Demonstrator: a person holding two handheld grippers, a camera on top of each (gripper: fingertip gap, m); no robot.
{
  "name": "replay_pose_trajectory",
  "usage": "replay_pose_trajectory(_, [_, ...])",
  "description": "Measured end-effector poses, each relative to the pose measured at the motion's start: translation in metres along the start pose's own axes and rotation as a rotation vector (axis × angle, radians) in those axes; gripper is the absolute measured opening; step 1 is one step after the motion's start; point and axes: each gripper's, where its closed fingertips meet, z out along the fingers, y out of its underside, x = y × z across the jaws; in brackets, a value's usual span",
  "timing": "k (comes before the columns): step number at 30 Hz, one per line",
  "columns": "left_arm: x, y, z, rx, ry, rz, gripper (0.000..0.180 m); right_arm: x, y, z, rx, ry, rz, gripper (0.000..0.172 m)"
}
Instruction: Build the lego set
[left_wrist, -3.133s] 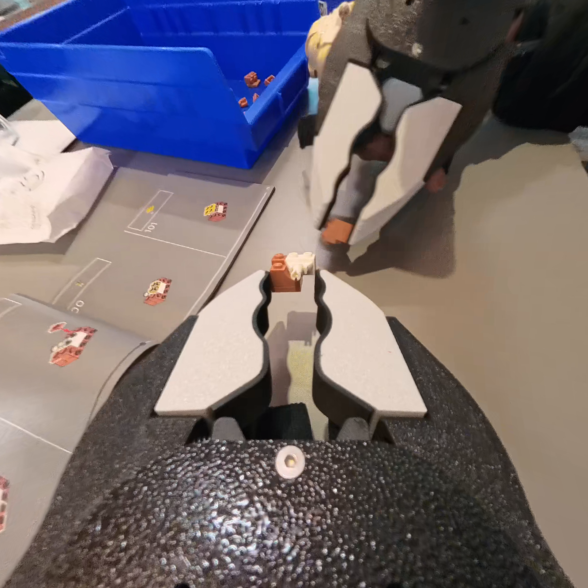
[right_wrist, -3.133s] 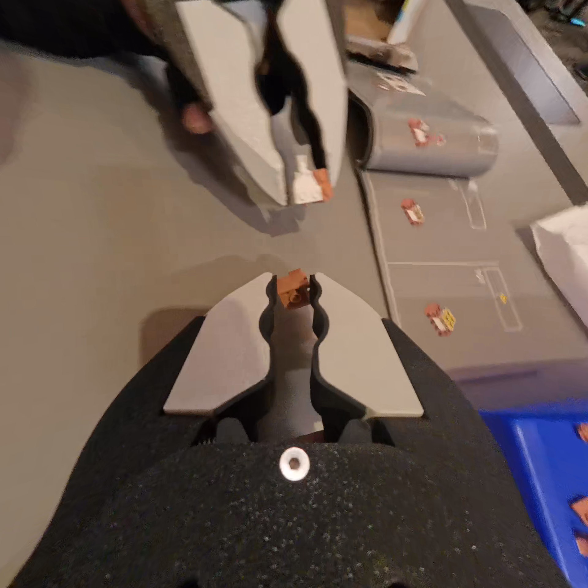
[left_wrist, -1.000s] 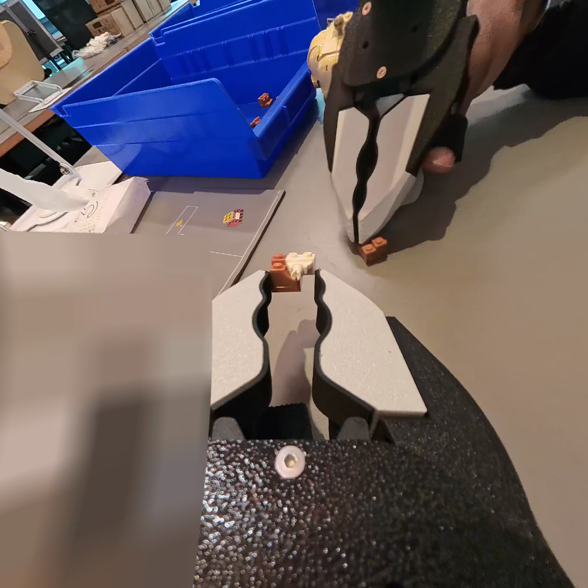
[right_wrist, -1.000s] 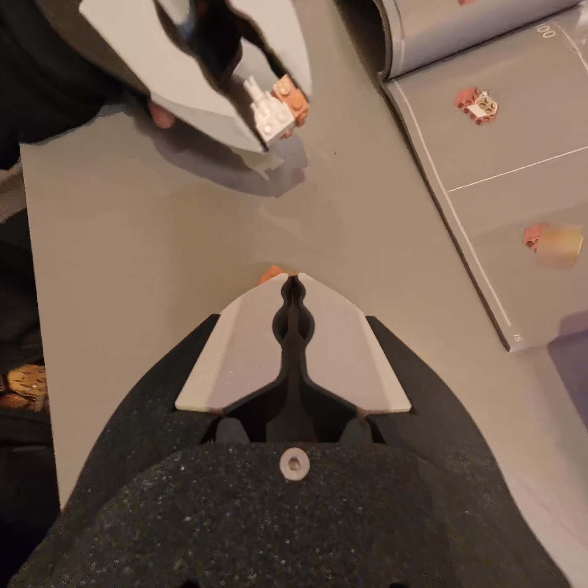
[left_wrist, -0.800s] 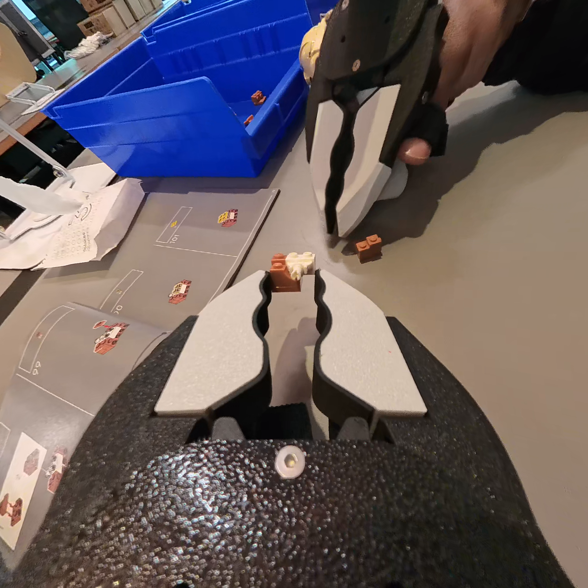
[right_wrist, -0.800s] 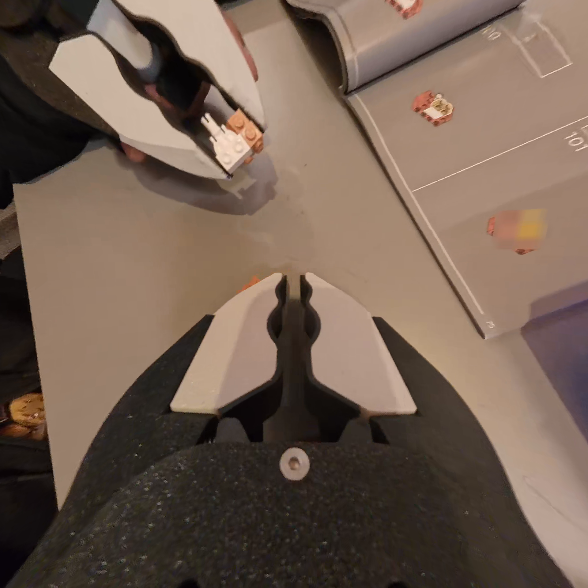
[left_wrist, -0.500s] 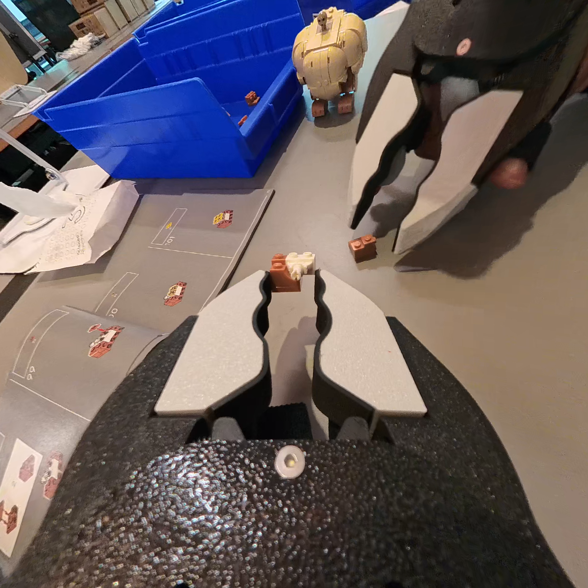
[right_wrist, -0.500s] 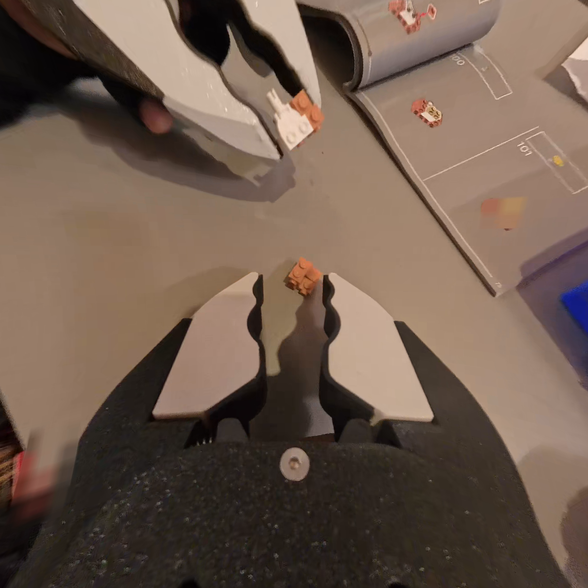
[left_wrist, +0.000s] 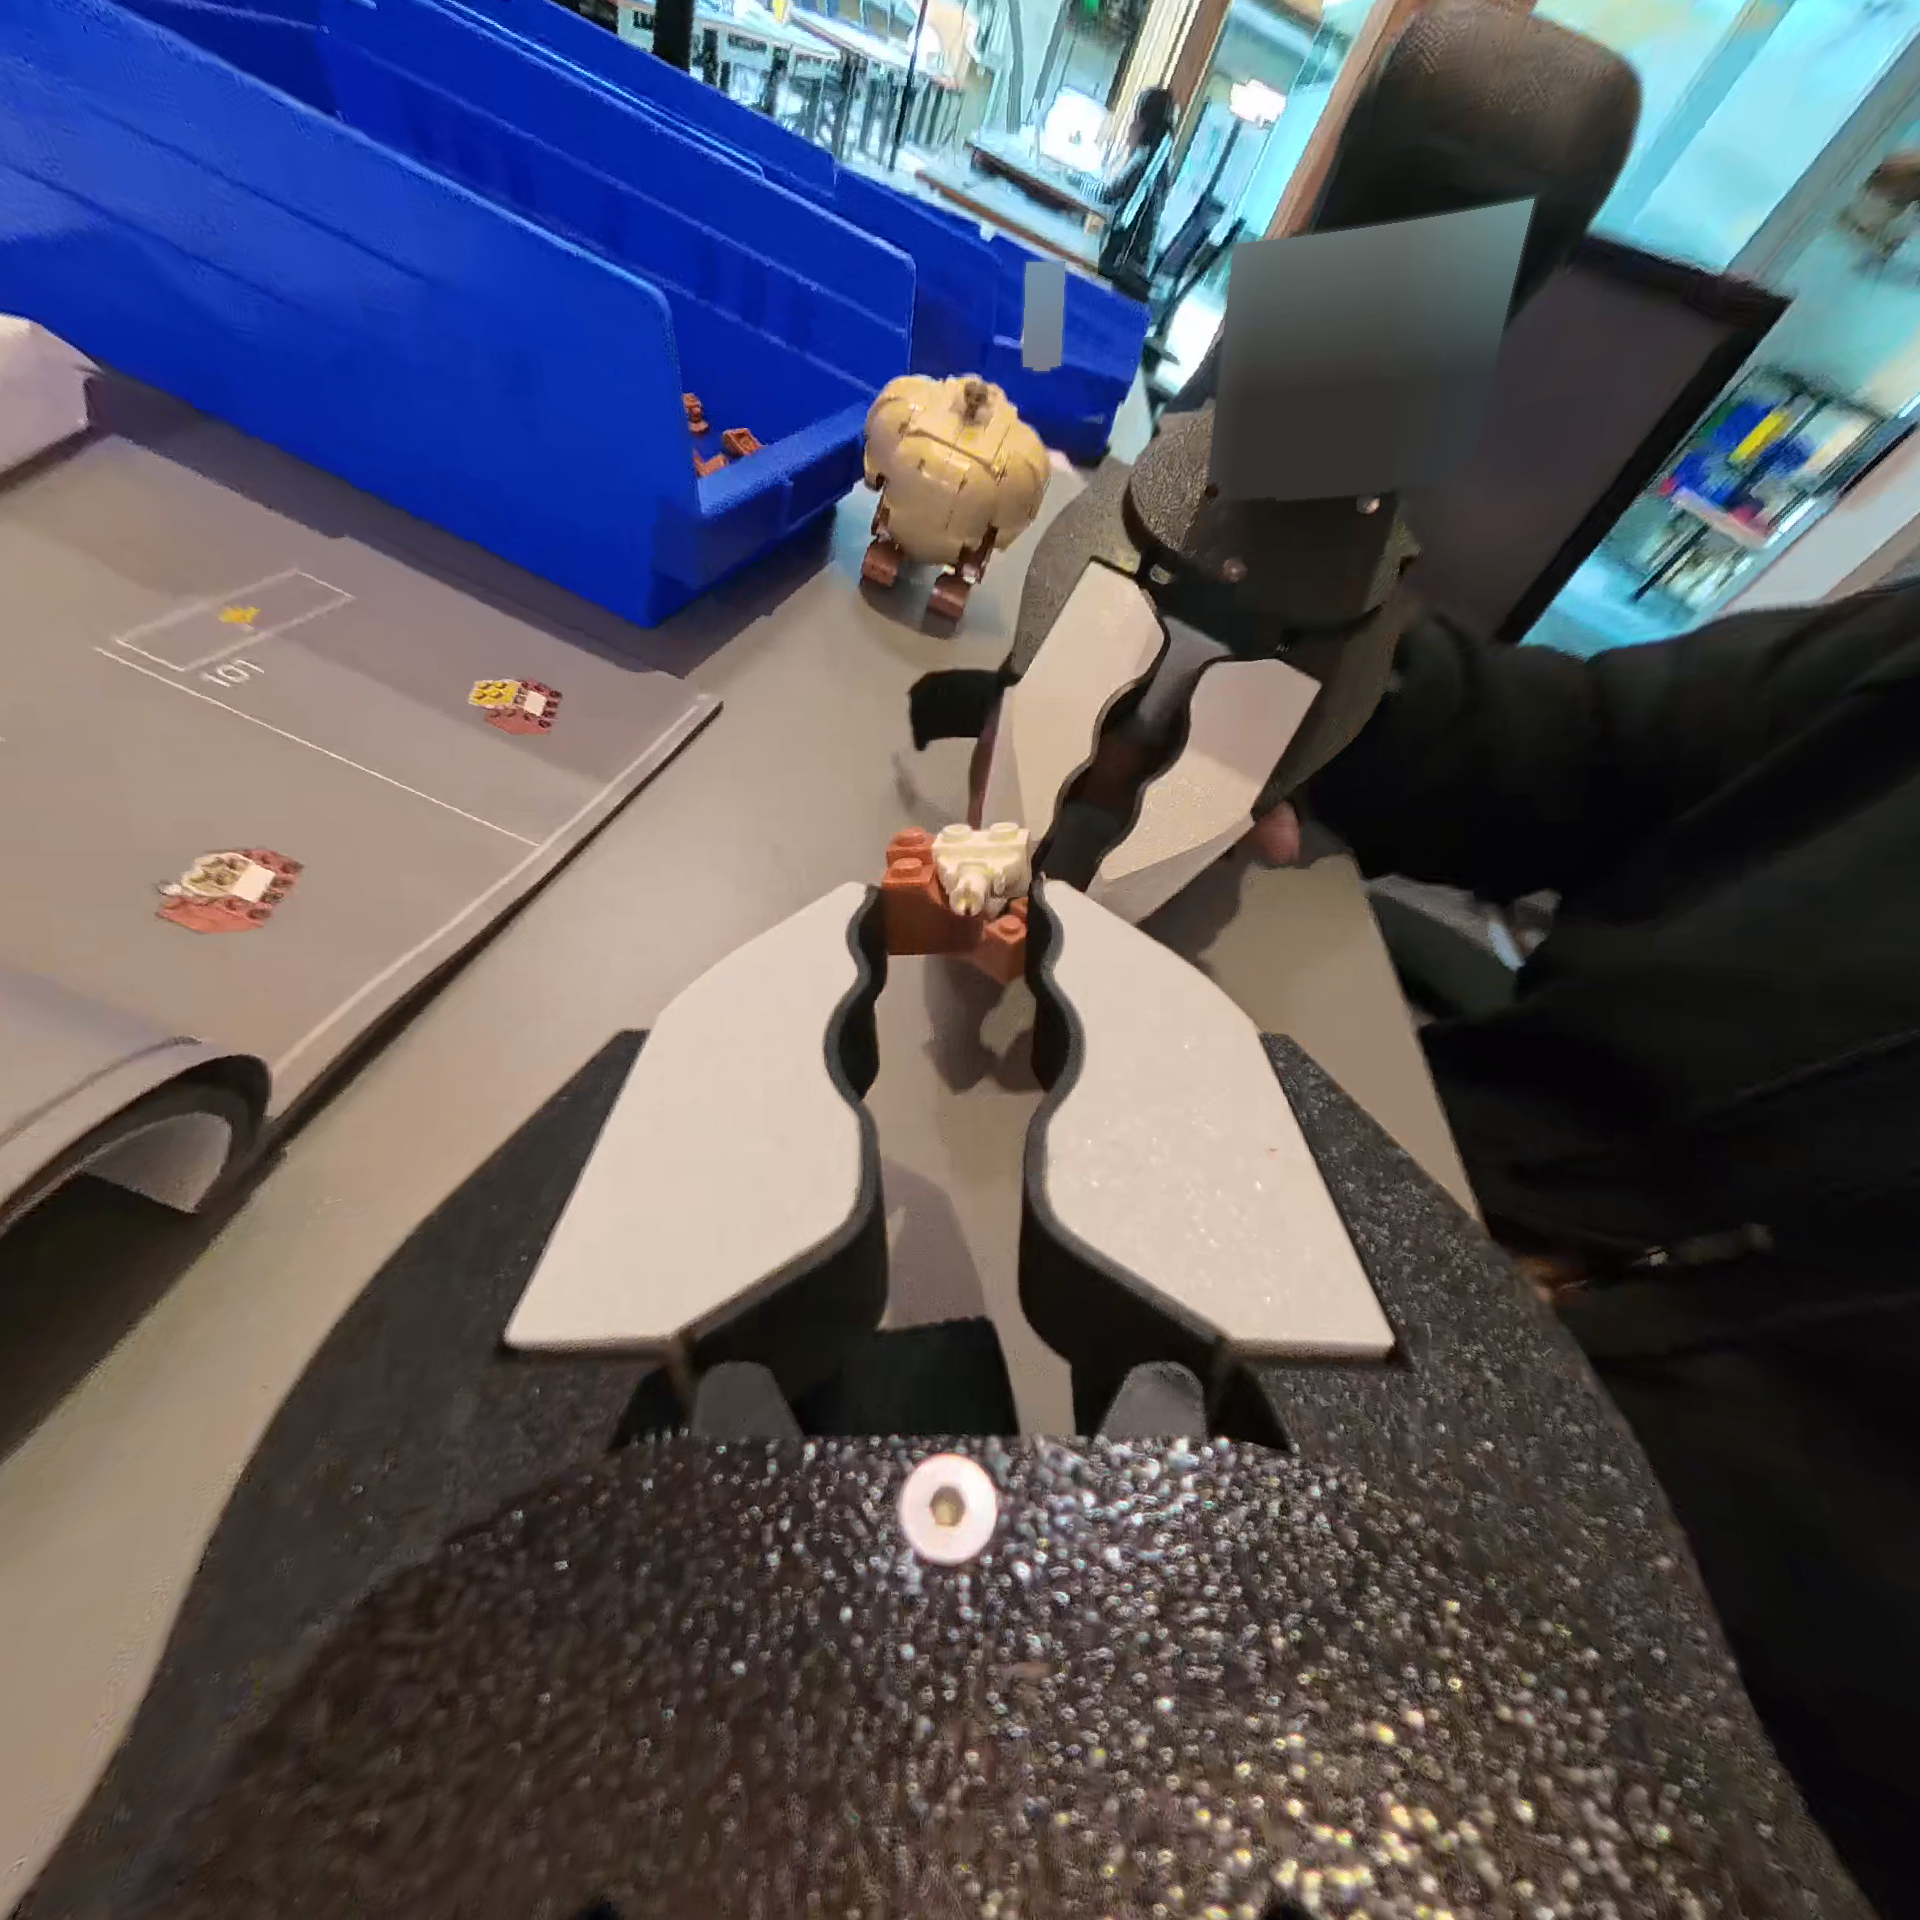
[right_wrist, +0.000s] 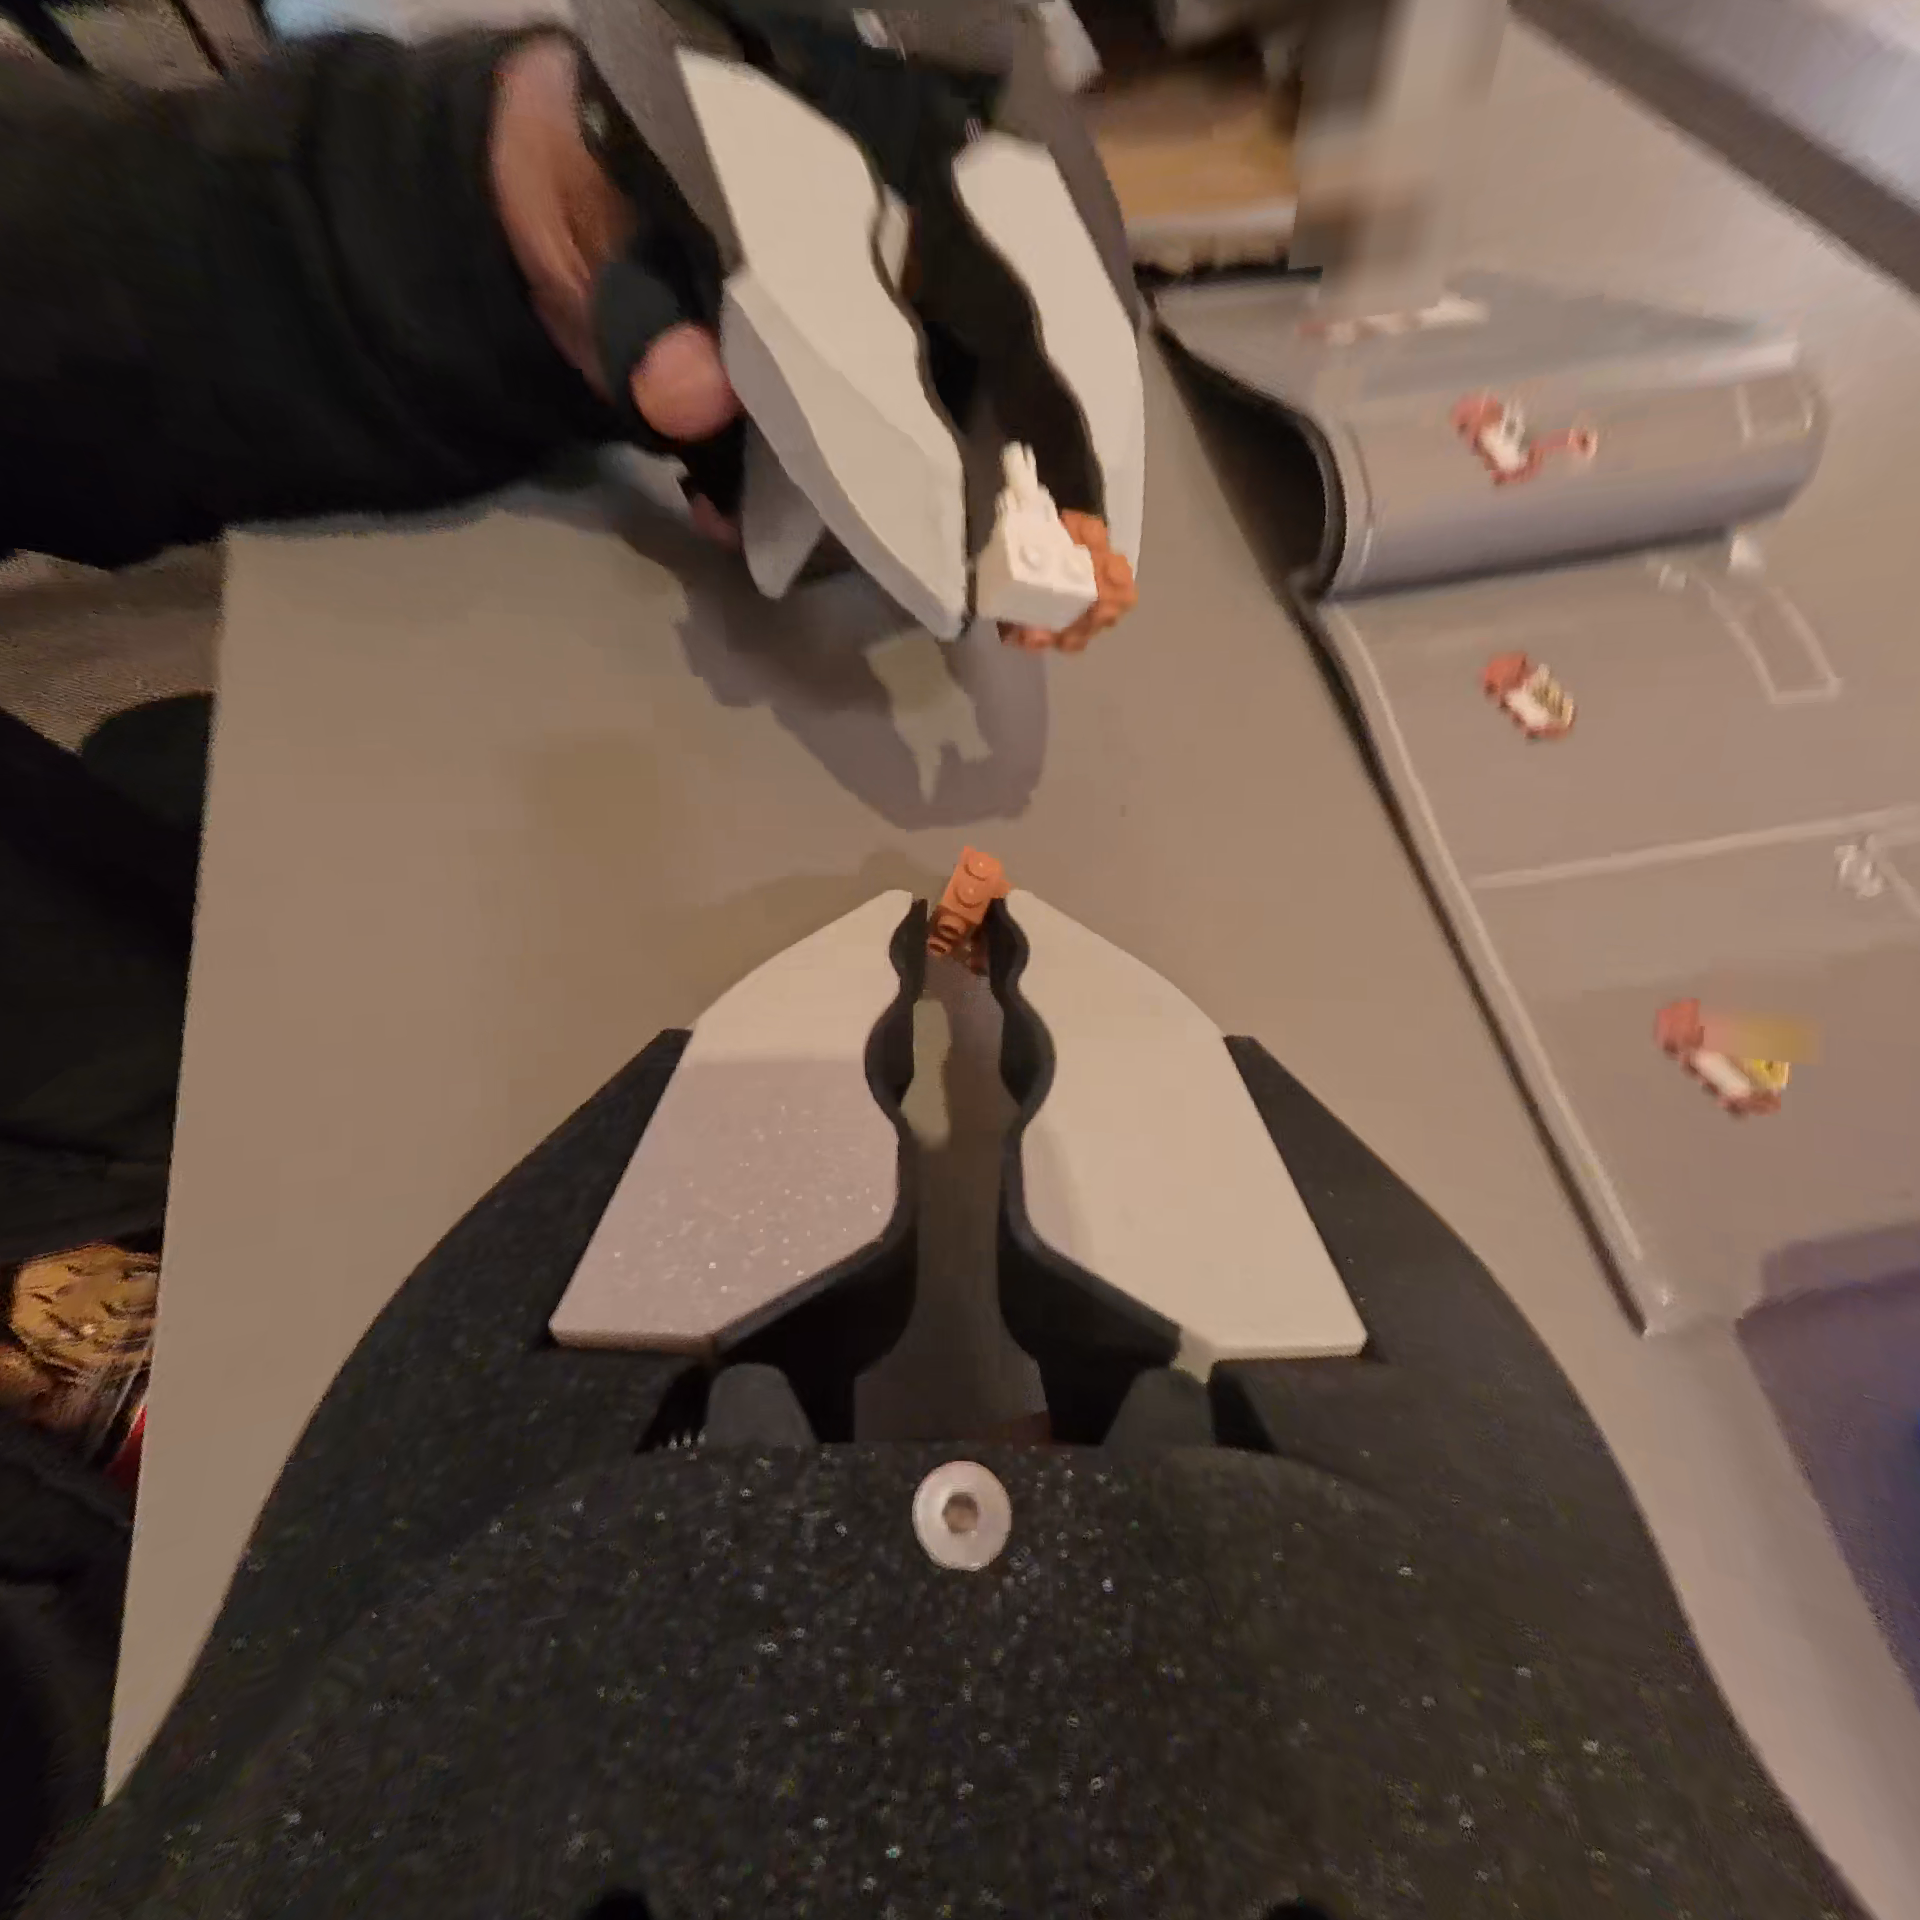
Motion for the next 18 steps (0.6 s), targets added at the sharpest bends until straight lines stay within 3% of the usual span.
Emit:
replay_pose_trajectory(8, [-0.007,-0.005,-0.002,0.052,0.03,-0.135,0.024,0.001,-0.033,0.006,0.176,-0.121,-0.12,0.01])
replay_pose_trajectory(18, [-0.018,0.002,0.0,-0.028,-0.084,-0.021,0.024,-0.007,0.023,0.023,-0.139,-0.253,-0.406,0.011])
